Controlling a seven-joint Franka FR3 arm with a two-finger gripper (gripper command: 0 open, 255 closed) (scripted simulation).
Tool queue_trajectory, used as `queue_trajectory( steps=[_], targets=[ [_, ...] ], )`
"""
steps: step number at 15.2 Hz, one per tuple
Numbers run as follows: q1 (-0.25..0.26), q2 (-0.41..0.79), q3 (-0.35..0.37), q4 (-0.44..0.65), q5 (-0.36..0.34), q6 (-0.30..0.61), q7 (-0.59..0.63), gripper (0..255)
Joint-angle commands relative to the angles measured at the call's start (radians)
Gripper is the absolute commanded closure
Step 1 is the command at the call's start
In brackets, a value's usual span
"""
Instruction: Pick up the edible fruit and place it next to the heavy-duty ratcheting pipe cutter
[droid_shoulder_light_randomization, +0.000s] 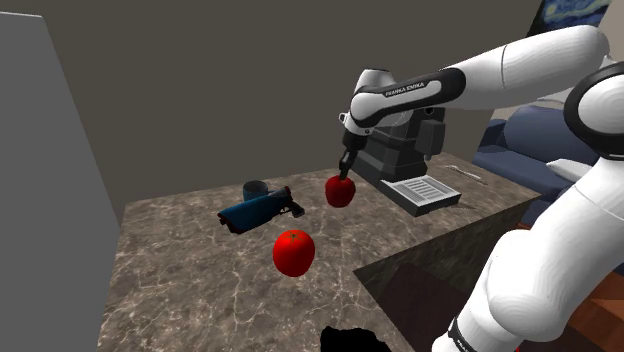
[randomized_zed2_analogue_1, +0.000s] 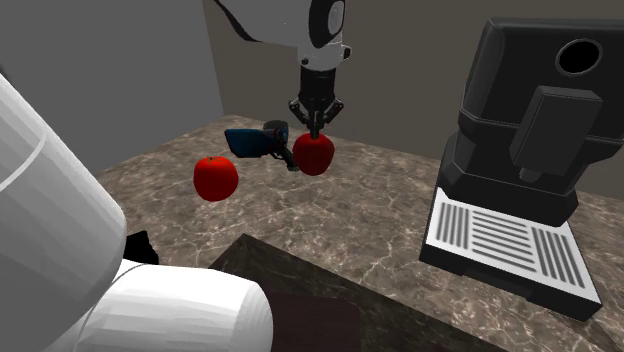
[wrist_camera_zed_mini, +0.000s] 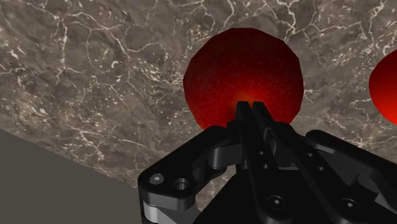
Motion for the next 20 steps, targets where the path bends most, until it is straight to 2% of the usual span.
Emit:
queue_trajectory(
  steps=[1,20],
  targets=[
    [0.0,-0.009,0.002,0.018,-0.003,-0.027,0.004,255],
    [0.002,-0.036,0.012,0.247,-0.013,-0.282,0.027,255]
  ],
)
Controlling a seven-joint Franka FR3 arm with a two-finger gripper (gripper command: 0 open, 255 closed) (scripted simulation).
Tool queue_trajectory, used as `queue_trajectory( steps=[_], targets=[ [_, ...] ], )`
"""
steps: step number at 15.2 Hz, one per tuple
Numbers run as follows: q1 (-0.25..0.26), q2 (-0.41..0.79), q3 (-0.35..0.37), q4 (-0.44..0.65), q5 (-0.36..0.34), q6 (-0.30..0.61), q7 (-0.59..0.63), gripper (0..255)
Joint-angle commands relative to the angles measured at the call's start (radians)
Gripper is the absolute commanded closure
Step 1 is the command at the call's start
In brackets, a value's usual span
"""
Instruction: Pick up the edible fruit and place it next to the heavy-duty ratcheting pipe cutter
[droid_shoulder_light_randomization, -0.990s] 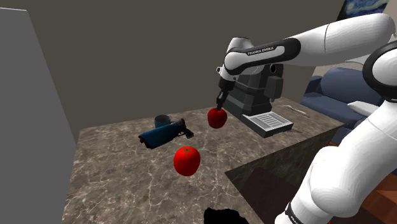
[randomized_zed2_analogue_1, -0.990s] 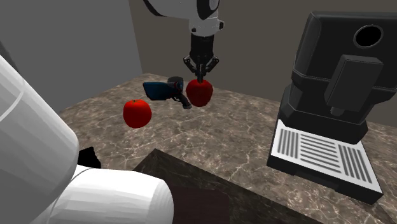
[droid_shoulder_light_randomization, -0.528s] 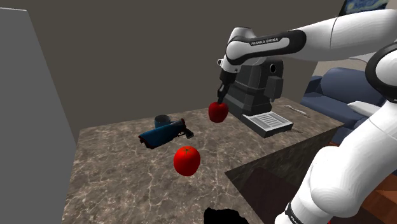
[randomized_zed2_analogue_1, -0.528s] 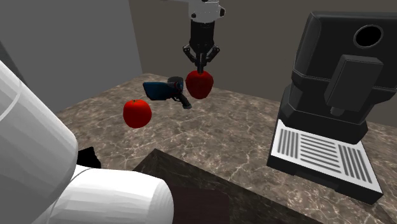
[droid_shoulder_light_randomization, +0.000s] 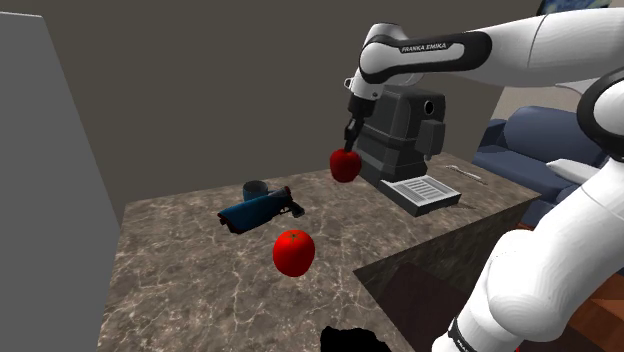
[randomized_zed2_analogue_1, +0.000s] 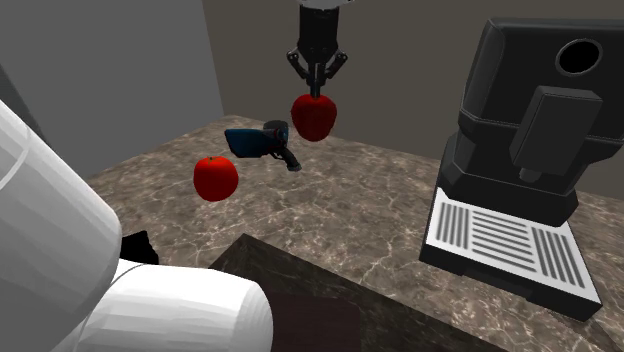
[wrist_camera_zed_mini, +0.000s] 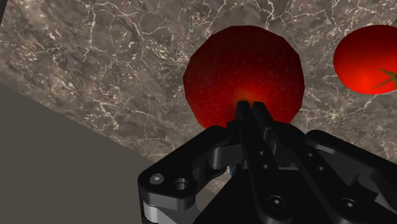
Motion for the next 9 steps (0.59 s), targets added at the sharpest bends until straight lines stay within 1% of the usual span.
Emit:
queue_trajectory(
  steps=[1,9],
  targets=[
    [0.002,0.004,0.002,0.032,0.001,-0.028,0.004,255],
    [0.004,0.019,0.002,0.155,0.004,-0.136,0.008,255]
  ],
)
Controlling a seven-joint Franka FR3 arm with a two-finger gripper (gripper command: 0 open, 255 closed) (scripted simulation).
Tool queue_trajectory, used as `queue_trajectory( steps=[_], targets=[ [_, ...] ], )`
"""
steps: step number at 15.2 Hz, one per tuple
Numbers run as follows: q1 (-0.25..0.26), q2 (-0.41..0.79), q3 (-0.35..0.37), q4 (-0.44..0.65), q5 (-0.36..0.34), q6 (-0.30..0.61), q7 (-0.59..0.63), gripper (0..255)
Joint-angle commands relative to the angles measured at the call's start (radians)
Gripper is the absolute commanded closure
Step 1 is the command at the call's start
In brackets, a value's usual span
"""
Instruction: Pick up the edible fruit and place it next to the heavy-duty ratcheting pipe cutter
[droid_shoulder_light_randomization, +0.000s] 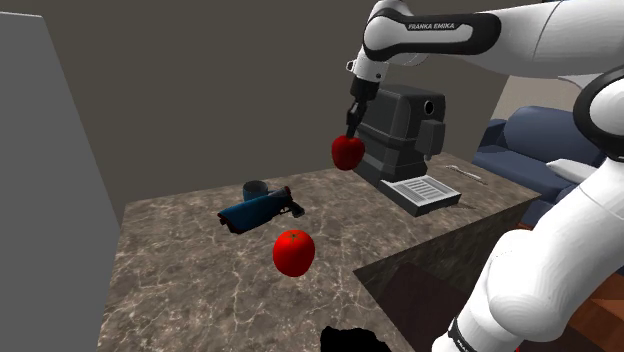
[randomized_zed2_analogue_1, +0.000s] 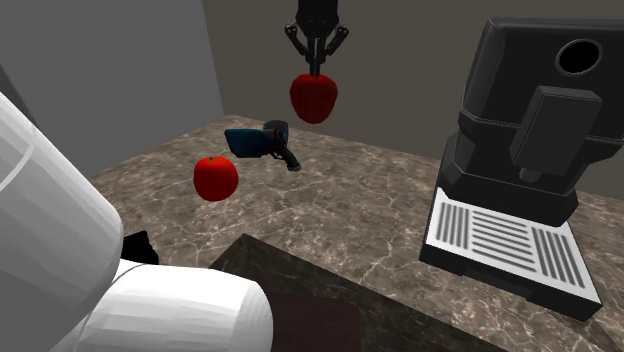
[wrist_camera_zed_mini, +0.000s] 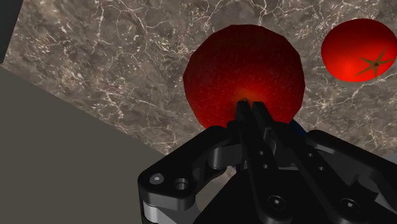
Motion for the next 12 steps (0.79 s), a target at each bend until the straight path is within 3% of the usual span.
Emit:
queue_trajectory(
  steps=[1,9,12],
  targets=[
    [0.001,0.01,0.0,0.039,0.002,-0.029,0.0,255],
    [0.003,0.042,-0.003,0.182,0.01,-0.141,0.001,255],
    [0.021,0.01,0.03,0.147,0.003,-0.135,0.053,255]
  ],
)
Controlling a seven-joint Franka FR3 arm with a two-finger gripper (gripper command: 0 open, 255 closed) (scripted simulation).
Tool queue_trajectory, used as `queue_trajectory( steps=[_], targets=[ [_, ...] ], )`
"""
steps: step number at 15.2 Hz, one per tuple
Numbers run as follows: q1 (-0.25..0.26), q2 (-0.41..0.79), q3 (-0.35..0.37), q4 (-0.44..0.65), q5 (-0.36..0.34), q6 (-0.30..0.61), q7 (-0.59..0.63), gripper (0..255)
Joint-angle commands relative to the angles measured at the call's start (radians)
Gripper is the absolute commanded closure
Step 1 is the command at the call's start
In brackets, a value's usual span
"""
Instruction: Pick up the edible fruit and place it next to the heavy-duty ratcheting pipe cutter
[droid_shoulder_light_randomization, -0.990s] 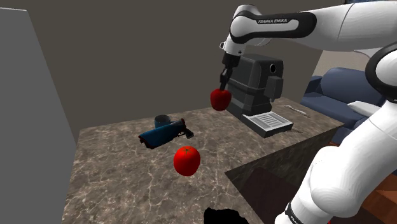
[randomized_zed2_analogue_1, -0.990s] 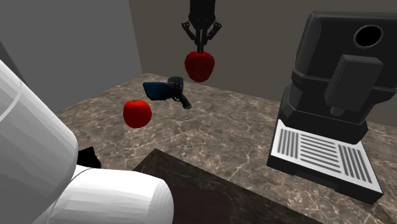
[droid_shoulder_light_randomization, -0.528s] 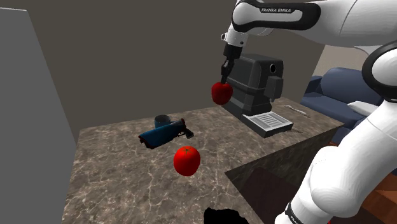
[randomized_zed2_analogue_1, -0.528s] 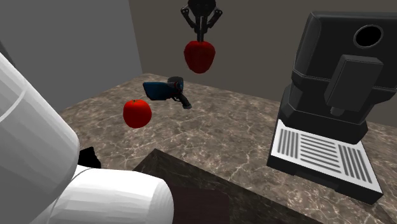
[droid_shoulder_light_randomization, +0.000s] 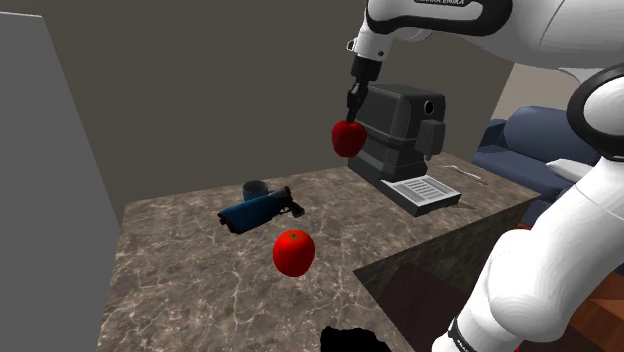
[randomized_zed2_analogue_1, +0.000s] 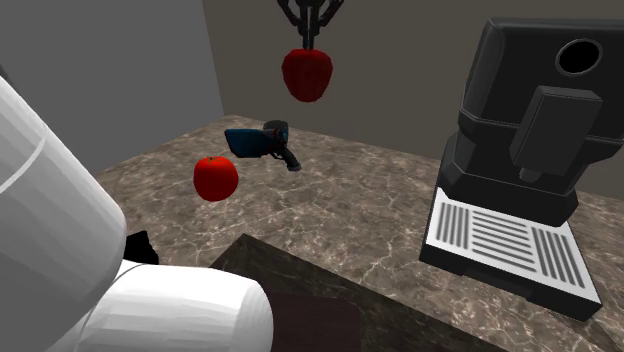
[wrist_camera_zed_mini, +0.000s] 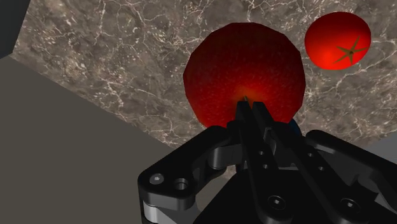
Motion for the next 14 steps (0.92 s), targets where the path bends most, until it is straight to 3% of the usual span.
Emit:
queue_trajectory(
  steps=[1,14],
  targets=[
    [0.017,-0.027,0.032,-0.027,-0.005,0.003,0.05,255],
    [0.124,-0.115,0.253,-0.124,0.008,0.024,0.375,255]
  ],
)
